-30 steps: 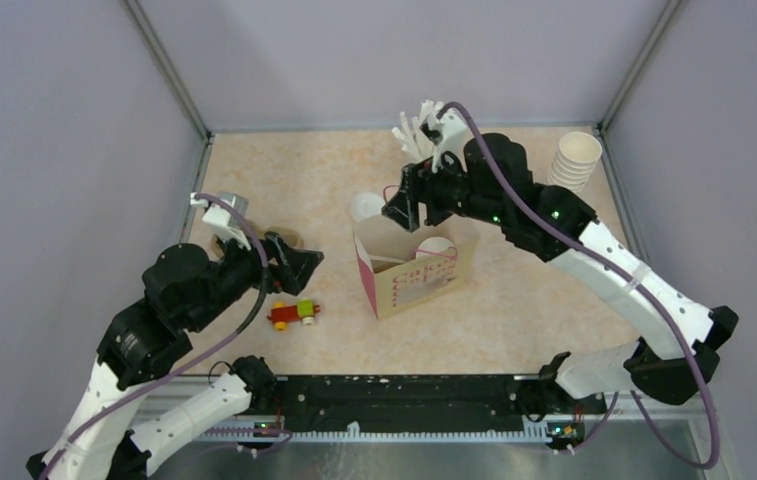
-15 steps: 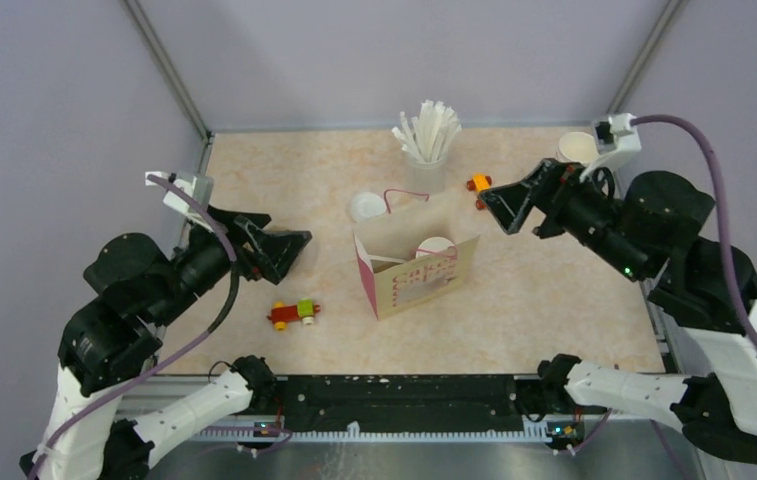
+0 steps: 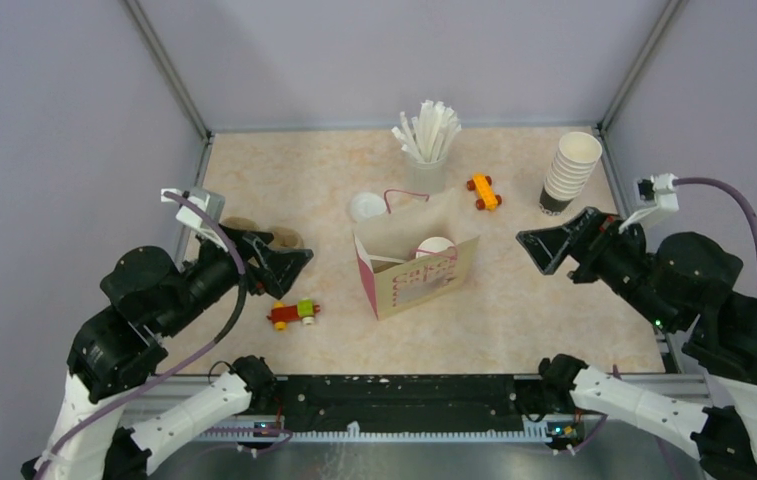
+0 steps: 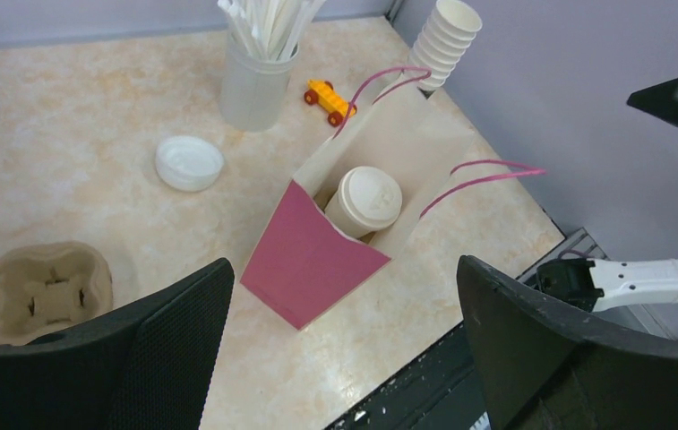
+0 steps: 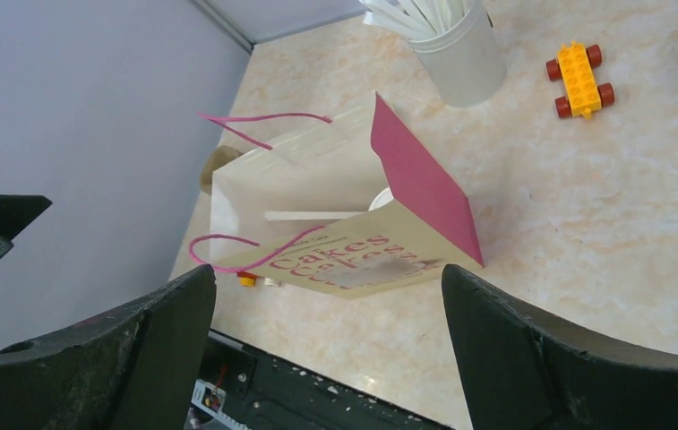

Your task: Pack the takeout coffee

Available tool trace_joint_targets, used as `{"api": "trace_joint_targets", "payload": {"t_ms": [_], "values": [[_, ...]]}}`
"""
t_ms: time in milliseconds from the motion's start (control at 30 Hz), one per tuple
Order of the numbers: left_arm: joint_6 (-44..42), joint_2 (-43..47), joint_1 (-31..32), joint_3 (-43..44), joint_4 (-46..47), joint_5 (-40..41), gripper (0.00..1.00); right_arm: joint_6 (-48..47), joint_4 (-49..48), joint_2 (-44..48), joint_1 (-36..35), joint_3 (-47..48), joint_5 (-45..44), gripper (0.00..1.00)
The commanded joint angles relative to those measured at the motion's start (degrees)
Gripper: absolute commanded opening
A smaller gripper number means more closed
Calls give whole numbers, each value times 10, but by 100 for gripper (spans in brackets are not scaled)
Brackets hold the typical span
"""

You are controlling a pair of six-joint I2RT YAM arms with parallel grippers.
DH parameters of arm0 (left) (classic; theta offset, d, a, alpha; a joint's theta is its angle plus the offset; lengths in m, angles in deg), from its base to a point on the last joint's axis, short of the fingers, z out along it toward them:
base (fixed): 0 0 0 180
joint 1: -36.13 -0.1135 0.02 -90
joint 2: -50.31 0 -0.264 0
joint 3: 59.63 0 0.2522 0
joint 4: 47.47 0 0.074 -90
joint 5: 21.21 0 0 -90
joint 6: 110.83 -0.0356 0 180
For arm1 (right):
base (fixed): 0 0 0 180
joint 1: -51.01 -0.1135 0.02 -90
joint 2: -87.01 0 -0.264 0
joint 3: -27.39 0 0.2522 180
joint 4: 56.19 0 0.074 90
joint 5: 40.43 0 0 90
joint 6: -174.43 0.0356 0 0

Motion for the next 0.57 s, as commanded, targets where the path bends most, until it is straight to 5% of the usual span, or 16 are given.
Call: {"api": "trace_joint_targets", "payload": {"t_ms": [0,533], "values": [[34,36,-1,-50,17,19,99,5,-46,46,-2,-44,-6,94],[91,75,-1,-109,30,16,99,11,-23,54,-2,-71,13,95]]}}
